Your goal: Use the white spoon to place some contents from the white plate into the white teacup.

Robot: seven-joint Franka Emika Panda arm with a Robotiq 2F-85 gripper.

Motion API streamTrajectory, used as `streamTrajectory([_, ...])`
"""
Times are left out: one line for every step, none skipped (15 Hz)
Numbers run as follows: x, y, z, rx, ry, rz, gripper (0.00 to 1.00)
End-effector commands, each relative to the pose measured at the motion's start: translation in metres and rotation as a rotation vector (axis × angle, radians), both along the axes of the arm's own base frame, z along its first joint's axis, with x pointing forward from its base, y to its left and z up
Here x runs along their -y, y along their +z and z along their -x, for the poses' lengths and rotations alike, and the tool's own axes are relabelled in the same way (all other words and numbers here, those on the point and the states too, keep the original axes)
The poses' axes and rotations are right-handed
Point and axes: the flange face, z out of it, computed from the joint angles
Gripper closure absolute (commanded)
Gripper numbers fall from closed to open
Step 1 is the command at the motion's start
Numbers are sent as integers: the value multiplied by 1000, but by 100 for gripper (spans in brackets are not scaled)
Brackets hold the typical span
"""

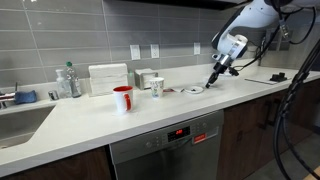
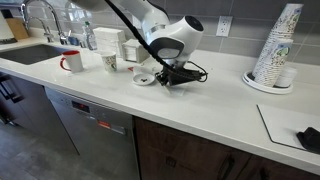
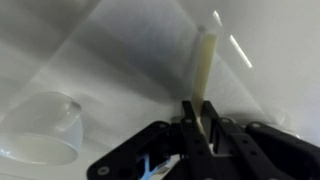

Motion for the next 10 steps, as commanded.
streamTrajectory([-2, 28, 5, 16, 32, -23, 97])
streamTrajectory([-4, 38, 7, 9, 34, -15, 97])
streamTrajectory([-7, 46, 9, 1, 34, 3, 97])
streamTrajectory([-10, 53, 11, -16, 33, 21, 97])
streamTrajectory([-13, 59, 13, -23, 27, 50, 97])
streamTrajectory([-18, 65, 15, -30, 26, 87, 97])
streamTrajectory([-23, 70, 18, -39, 24, 124, 97])
streamTrajectory([-29, 73, 20, -58, 32, 156, 97])
streamTrajectory([-36, 75, 22, -80, 36, 193, 97])
streamTrajectory([-46, 74, 24, -109, 43, 226, 97])
